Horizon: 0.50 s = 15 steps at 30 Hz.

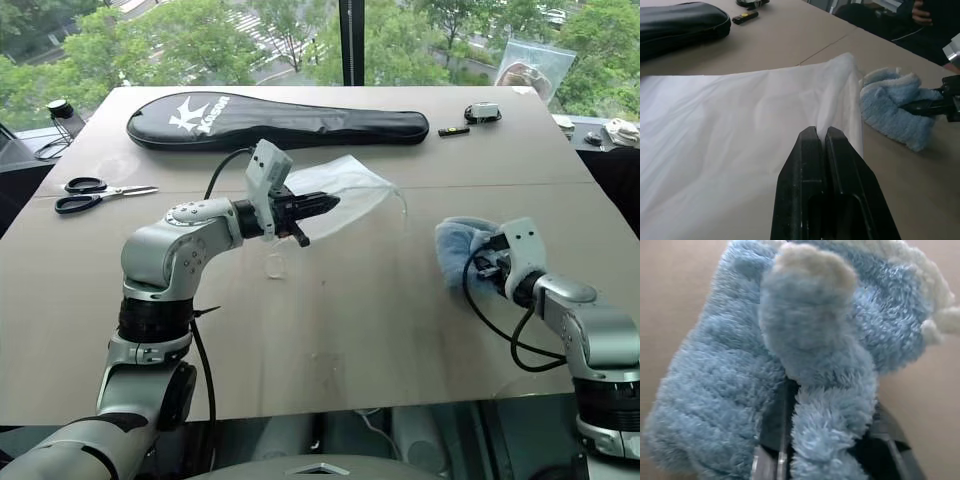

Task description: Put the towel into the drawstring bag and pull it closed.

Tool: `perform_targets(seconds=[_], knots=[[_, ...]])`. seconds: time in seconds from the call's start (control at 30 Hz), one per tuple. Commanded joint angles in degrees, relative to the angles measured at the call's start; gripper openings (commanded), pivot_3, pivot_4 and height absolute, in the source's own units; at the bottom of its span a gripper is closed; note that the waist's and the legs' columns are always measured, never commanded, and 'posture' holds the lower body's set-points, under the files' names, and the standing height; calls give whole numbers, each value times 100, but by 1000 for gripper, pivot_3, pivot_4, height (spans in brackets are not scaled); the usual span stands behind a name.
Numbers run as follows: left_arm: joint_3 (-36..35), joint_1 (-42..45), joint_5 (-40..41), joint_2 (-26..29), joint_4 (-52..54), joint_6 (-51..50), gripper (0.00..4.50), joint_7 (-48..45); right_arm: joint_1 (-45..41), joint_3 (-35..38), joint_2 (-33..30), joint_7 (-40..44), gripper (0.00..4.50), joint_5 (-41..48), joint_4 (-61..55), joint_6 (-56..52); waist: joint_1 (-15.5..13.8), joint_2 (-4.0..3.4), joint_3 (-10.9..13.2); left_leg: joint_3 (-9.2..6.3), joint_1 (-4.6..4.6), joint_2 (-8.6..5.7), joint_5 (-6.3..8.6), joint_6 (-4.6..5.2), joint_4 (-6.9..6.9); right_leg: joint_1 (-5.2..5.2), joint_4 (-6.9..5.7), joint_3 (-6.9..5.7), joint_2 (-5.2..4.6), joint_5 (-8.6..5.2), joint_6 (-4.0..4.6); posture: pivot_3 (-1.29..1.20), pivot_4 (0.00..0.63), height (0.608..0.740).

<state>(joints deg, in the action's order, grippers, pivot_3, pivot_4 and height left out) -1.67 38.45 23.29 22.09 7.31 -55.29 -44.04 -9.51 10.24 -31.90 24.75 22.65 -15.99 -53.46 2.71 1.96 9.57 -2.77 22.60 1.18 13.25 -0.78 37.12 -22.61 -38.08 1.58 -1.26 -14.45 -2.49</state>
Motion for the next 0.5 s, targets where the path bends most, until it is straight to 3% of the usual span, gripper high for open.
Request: perform_targets(seconds=[0.03, 0.17, 0.3, 0.37, 0.5], knots=[[-44, 257, 227, 10, -218, -33, 0, -21, 194, 262, 608, 412, 22, 1040, -754, 46, -10, -6, 4, -2, 1, 7, 0, 0, -1, -2, 0, 1, 9, 1, 2, 0, 150, 740], [306, 365, -69, 67, -642, 479, 0, -38, 509, 702, 963, 550, 22, 2264, -1694, -209, -74, -79, 46, -5, 19, 8, 0, 0, -2, -17, -2, 1, 13, 2, 6, 0, 150, 740], [581, 465, -274, 87, -966, 963, 0, -149, 568, 545, 1010, 496, 22, 3002, -2275, -273, -102, -78, 47, -3, 29, 2, 0, -1, -1, -17, 10, 1, 7, 13, 24, 0, 150, 740], [671, 495, -301, 95, -1022, 1095, 0, -250, 335, 247, 1033, 233, 22, 2893, -2288, -273, -96, -78, 47, -3, 29, 2, 0, -1, -1, -17, 11, 1, 6, 12, 23, 0, 150, 740], [846, 488, -423, 138, -1054, 1492, 0, -410, -249, -715, 976, -250, 22, 1832, -1669, -35, -65, -78, 47, 1, 24, 4, 0, -1, -2, -19, 8, 4, 9, 3, 8, 0, 150, 740]])
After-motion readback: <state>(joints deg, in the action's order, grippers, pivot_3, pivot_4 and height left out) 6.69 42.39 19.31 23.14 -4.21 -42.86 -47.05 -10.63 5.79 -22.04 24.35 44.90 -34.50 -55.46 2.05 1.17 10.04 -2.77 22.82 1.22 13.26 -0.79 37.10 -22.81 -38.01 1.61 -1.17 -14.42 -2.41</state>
